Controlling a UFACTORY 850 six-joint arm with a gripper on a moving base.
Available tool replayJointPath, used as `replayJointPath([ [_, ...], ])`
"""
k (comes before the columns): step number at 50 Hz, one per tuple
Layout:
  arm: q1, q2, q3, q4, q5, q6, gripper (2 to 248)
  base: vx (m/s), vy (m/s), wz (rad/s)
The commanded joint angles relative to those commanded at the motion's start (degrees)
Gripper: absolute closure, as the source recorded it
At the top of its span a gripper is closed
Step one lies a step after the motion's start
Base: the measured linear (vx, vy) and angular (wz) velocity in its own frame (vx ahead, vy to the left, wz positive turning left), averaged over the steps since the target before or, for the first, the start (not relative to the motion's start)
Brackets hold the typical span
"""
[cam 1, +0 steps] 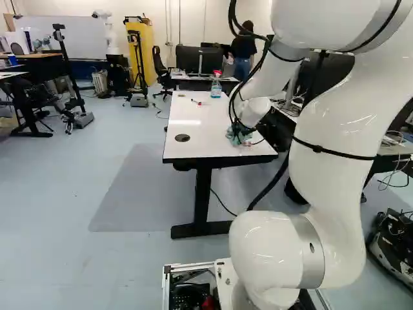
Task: Clean the table with the green towel
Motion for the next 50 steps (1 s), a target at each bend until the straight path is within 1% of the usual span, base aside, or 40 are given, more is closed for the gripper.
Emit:
replayJointPath([
  [17, -3.1, -0.9, -1.0, 0.0, 0.0, 0.0, 205, 0.0, 0.0, 0.0],
  [29, -5.4, -0.6, -0.8, 0.0, 0.0, 0.0, 205, 0.0, 0.0, 0.0],
  [38, -6.7, 0.6, 0.7, 0.0, 0.0, 0.0, 205, 0.0, 0.0, 0.0],
  [50, -7.4, 3.5, 4.0, 0.0, 0.0, 0.0, 205, 0.0, 0.0, 0.0],
])
